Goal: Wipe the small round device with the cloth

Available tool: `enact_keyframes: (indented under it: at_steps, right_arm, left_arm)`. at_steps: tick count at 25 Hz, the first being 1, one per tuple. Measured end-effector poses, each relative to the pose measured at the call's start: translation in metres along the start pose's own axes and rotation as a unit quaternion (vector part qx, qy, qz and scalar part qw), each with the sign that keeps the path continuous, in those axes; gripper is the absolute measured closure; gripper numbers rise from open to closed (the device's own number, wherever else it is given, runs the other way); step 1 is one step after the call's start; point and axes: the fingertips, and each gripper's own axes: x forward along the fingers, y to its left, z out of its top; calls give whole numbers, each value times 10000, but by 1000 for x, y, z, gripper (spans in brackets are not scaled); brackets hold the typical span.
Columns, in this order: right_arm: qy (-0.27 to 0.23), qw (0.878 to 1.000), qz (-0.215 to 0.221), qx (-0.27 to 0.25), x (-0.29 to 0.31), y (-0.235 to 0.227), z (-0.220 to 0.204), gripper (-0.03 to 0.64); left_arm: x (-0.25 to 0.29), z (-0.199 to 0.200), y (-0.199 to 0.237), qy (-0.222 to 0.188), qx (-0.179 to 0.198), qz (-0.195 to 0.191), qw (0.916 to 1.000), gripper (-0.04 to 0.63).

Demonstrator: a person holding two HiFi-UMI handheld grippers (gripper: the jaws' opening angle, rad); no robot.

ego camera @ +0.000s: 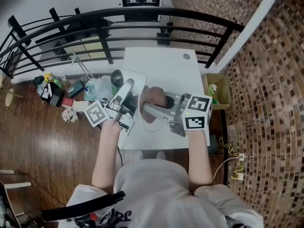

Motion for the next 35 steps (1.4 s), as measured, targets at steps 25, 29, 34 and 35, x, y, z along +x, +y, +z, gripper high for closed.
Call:
enact_keyframes:
  at_steps: [25, 29, 34, 35]
  right_arm:
    - [-972, 9663, -2386, -21, -62, -73, -8, 589]
    - [-878, 9590, -2687, 201, -74, -90, -30, 588]
    - [-640, 9504, -2988, 574, -85, -105, -70, 588]
    - [-595, 9493, -3018, 648, -86, -108, -79, 589]
  left_arm:
    - [-38, -49, 152, 2113, 3789, 2588, 8630, 253]
    - [-37, -57, 182, 2253, 4229, 2760, 8332, 253]
    - [-45, -78, 229, 2485, 4419, 3106, 8040, 253]
    - [-48, -83, 240, 2550, 4348, 3151, 8041, 253]
